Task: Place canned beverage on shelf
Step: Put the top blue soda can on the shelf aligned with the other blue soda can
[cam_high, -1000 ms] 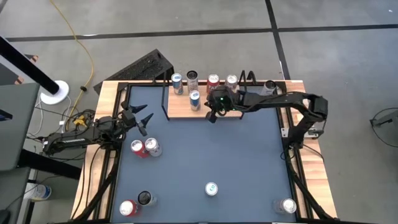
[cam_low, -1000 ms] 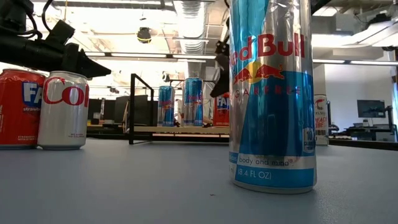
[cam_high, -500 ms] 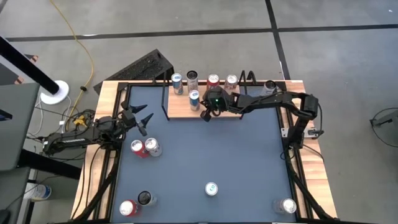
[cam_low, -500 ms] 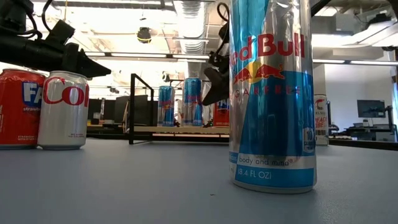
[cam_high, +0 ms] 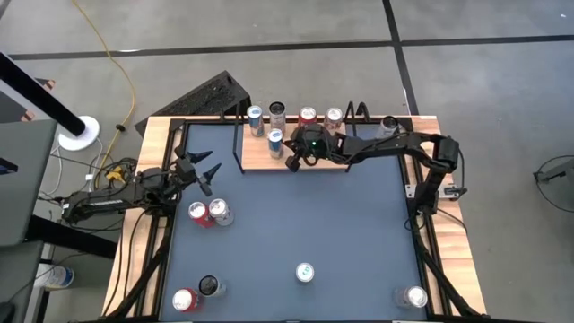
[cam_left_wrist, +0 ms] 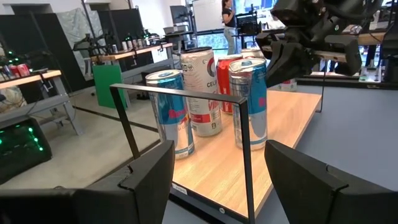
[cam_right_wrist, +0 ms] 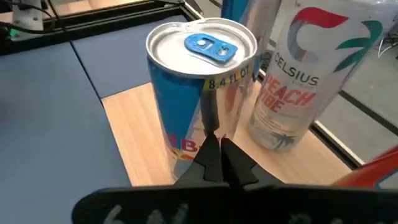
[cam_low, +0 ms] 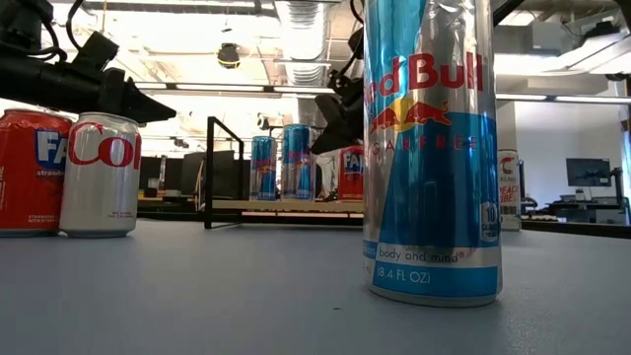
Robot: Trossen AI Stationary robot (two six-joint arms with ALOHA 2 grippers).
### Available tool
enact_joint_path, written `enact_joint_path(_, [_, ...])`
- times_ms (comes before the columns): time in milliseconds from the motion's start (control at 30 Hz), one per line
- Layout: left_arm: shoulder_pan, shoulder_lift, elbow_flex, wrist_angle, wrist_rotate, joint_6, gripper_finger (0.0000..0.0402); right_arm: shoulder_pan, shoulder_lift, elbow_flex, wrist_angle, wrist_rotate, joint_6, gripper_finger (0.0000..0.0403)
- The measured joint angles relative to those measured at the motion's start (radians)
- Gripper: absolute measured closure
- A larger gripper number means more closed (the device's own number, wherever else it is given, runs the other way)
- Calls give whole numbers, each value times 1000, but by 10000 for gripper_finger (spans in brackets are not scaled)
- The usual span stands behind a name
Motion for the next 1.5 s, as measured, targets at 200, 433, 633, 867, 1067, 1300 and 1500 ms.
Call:
enact_joint_path(200, [0, 0, 0, 0, 1, 0, 162, 11, 56, 17, 76, -4, 1, 403])
enact_joint_path(433, [0, 3, 0, 0, 2, 0, 162, 10, 132, 101, 70, -22, 0, 403])
enact_joint_path(633, [0, 5, 0, 0, 5, 0, 162, 11, 181, 195, 14, -30, -12, 403])
enact_joint_path(867, [0, 5, 0, 0, 5, 0, 162, 15, 186, 264, -103, -28, -50, 403])
enact_joint_path(1067, [0, 5, 0, 0, 4, 0, 162, 5, 181, 286, -171, -25, -64, 403])
enact_joint_path(1300, [0, 5, 0, 0, 4, 0, 162, -21, 181, 287, -155, 3, -64, 403])
enact_joint_path(1500, [0, 5, 0, 0, 3, 0, 162, -24, 184, 287, -123, -7, -60, 403])
